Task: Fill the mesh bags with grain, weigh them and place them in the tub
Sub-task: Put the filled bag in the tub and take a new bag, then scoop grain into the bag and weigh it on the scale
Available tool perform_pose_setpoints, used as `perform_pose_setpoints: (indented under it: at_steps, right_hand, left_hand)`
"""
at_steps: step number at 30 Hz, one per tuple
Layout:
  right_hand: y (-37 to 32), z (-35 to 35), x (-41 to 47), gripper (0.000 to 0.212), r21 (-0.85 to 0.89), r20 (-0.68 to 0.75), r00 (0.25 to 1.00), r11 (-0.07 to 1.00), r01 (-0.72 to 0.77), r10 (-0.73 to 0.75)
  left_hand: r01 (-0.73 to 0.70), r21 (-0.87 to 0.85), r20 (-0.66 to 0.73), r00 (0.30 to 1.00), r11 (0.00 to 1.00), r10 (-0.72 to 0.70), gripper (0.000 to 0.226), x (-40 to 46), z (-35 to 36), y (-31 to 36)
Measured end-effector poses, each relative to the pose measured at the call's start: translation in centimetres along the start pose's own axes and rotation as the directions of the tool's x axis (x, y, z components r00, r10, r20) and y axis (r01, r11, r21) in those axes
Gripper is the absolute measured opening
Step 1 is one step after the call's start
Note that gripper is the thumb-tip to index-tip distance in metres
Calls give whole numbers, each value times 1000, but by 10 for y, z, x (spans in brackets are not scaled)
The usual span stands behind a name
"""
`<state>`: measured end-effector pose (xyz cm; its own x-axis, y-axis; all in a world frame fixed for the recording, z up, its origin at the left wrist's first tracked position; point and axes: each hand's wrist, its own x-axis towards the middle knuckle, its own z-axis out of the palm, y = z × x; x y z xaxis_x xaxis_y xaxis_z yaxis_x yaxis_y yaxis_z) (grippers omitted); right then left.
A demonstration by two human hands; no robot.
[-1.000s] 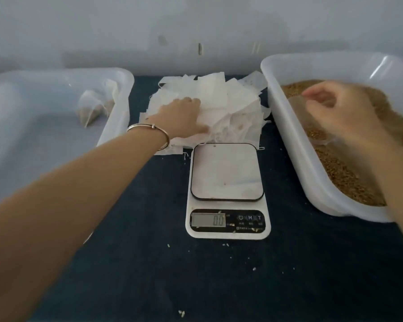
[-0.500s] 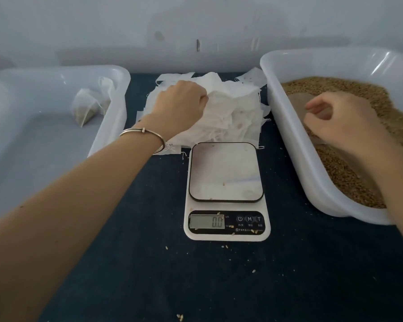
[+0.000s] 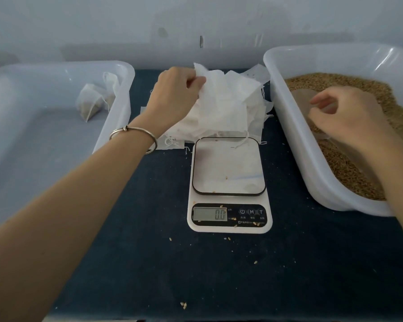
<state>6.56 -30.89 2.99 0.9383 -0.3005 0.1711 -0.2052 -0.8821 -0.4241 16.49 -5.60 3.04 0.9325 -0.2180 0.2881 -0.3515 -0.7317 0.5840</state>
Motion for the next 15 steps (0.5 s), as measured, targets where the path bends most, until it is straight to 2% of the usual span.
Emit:
perform_pose_setpoints:
  at_steps: [4,8,10,12,15]
  right_hand:
    - [1,0,1,29,1,-15,1000,1000,-2,2]
    - [2,1,1,30,1,-21,1000,1000,-4,4]
    - [3,1,2,30,1,-25,1000,1000,-6,6]
    - [3,0,3,31,5,-29,1000,1000,-7,7]
    - [5,0,4,33,1,-46,999,1000,-8,8]
  left_hand:
    - [17,-57,-22,1000,998,-18,43,2,-6,0]
    - [72,-241,-77,993,968,-93,35,2,-12,4]
    - [91,-338,-89,988,937,-128,38,1,-14,10]
    - [95,-410,-82,987,907,-141,40,0,-17,16]
    - [83,-506,-63,989,858,-133,30,-3,-19,27]
